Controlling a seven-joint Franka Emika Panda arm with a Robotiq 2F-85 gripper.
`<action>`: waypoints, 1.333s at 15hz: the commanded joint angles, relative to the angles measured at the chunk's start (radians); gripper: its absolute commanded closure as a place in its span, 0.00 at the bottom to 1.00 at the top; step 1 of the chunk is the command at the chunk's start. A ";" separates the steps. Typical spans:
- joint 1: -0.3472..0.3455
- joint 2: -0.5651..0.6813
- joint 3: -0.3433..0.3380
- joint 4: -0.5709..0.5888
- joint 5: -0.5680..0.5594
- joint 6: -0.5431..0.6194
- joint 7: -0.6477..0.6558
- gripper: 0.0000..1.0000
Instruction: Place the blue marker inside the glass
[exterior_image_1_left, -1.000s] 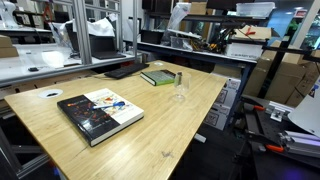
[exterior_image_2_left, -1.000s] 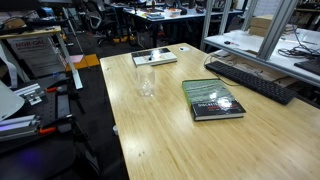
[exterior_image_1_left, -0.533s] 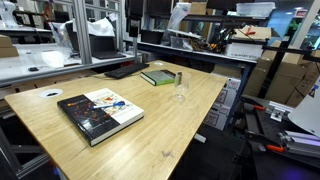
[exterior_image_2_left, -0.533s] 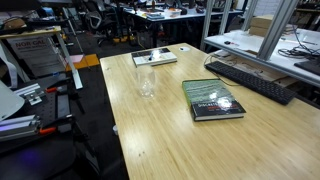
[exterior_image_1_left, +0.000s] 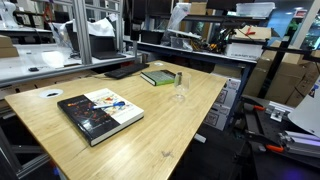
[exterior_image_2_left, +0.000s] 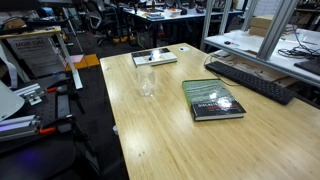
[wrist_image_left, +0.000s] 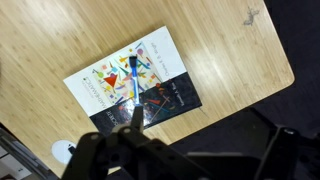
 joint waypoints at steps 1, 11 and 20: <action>-0.042 0.053 -0.003 0.028 0.083 -0.002 -0.200 0.00; -0.113 0.328 -0.026 0.188 0.084 0.119 -0.571 0.00; -0.035 0.514 -0.091 0.325 0.007 0.052 -0.349 0.00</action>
